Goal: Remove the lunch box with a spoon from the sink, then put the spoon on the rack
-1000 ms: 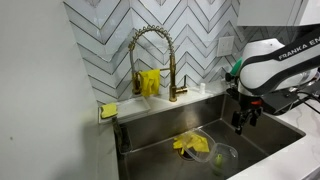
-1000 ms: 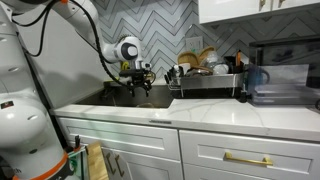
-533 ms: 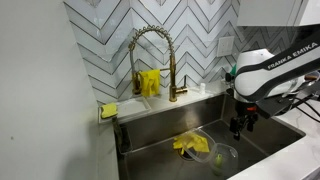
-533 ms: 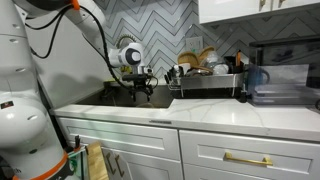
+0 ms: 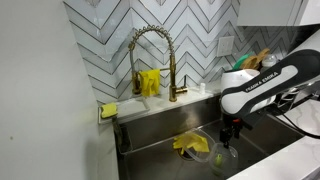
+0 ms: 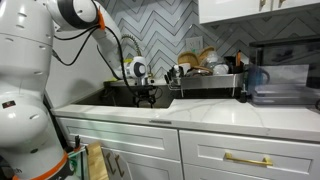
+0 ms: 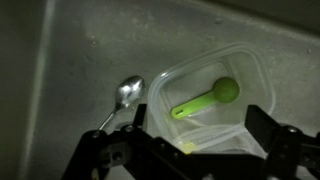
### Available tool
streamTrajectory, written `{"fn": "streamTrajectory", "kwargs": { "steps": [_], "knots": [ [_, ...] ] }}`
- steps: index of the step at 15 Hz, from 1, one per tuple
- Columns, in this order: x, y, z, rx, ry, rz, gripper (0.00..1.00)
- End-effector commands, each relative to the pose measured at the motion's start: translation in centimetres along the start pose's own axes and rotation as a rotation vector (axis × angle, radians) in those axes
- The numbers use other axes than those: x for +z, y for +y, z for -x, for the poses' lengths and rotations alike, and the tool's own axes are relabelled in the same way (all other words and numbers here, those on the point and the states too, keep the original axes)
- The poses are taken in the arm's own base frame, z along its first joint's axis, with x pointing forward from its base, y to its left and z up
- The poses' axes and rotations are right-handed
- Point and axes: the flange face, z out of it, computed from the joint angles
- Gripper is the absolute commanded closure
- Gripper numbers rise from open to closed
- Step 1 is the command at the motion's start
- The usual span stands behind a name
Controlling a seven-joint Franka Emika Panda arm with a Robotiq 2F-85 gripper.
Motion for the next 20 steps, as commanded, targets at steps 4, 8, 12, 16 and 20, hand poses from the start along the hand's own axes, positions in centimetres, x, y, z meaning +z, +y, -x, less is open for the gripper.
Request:
{"fn": "streamTrajectory", "kwargs": {
  "steps": [4,8,12,16,20],
  "knots": [
    [3.9,-0.7,-3.1,-0.064,0.074,0.066,0.0],
    [5.6,0.0,-3.5,-0.067,0.126,0.09,0.0],
    [7.0,1.1,-3.2,-0.047,0.131,0.076,0.27],
    [7.1,1.5,-3.5,-0.054,0.135,0.063,0.58],
    [6.7,1.8,-4.0,-0.066,0.165,0.053,0.89]
  ]
}}
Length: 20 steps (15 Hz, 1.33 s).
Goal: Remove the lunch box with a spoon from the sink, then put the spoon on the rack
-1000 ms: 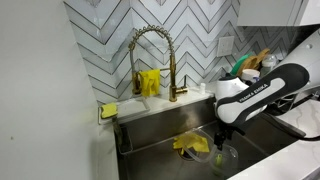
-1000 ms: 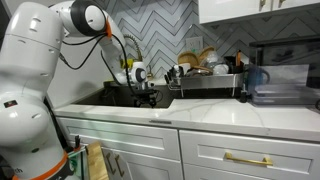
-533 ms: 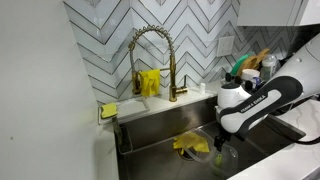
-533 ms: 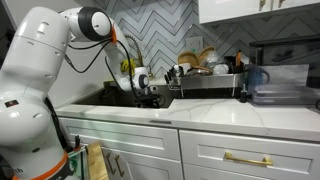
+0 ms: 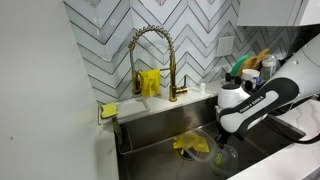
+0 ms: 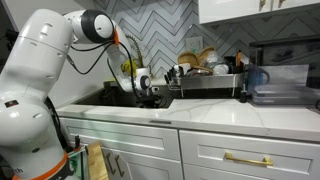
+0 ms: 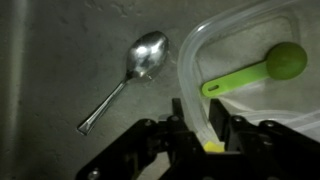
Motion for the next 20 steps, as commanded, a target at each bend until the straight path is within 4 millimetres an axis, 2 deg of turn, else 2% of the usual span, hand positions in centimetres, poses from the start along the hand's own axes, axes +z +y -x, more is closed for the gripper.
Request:
{"fn": "streamTrajectory", "kwargs": {
  "steps": [1,2,5,8,13,20],
  "knots": [
    [0.3,0.3,-0.6,-0.02,0.034,-0.016,0.96],
    [0.3,0.5,-0.7,-0.028,0.045,-0.021,1.0],
    [-0.2,0.7,-1.0,-0.043,0.072,-0.036,0.98],
    [-2.0,1.0,-0.6,-0.042,0.059,-0.053,0.98],
    [-6.5,1.5,0.6,0.005,-0.003,-0.093,0.98],
    [-14.3,2.2,2.3,0.059,-0.067,-0.1,0.98]
  ]
}}
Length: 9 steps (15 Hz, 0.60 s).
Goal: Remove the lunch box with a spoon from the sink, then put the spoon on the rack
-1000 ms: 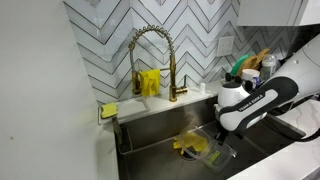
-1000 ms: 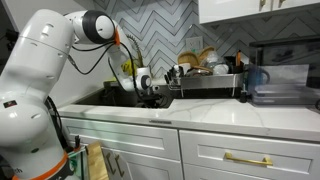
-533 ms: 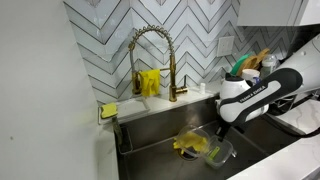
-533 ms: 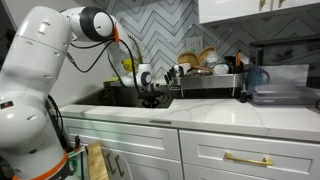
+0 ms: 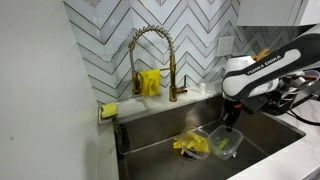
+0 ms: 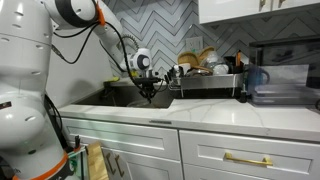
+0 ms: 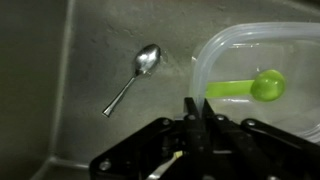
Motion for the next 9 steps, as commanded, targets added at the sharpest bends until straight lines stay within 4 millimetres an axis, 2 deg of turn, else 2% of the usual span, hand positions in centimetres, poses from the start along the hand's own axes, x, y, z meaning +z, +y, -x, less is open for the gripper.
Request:
{"fn": "streamTrajectory", "kwargs": {
  "steps": [1,5,6,9],
  "knots": [
    [-3.4,-0.6,1.6,0.011,-0.018,-0.016,0.98],
    [-6.6,-0.7,3.3,0.013,-0.015,0.034,0.98],
    [-5.6,-0.3,1.5,0.019,-0.013,0.023,0.93],
    [-6.9,-0.4,2.2,0.022,-0.002,0.039,0.93]
  ]
}}
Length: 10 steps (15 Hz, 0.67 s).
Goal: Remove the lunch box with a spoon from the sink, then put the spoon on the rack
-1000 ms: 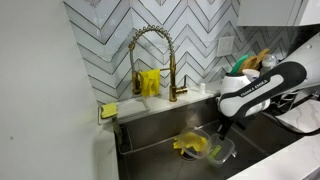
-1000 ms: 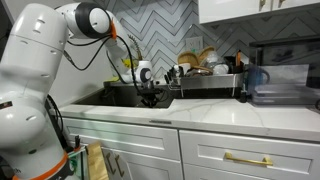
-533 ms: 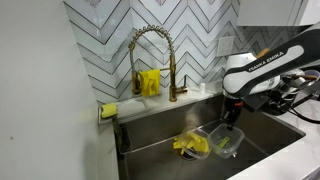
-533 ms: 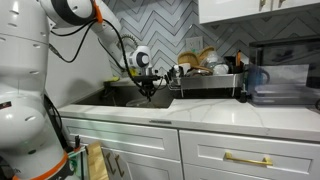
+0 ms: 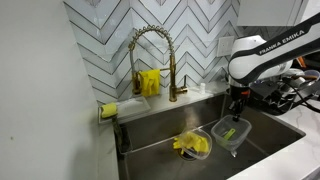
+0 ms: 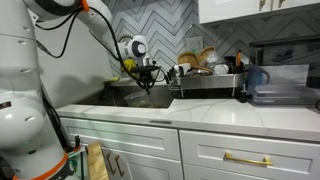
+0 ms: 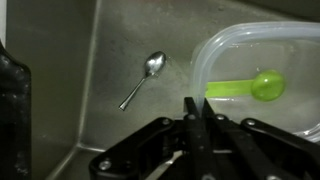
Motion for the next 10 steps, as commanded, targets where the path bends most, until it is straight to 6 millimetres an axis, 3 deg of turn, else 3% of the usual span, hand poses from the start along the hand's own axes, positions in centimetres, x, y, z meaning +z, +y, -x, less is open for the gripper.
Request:
{"fn": "streamTrajectory", "kwargs": {
  "steps": [1,7,8,10],
  "knots": [
    [0.0,-0.1,0.1,0.0,-0.003,-0.001,0.93],
    [0.2,-0.1,0.2,-0.001,-0.007,-0.002,0.93],
    [0.2,-0.1,0.2,-0.001,-0.007,-0.002,0.98],
    [-1.0,-0.6,0.3,0.025,-0.024,0.0,0.98]
  ]
}}
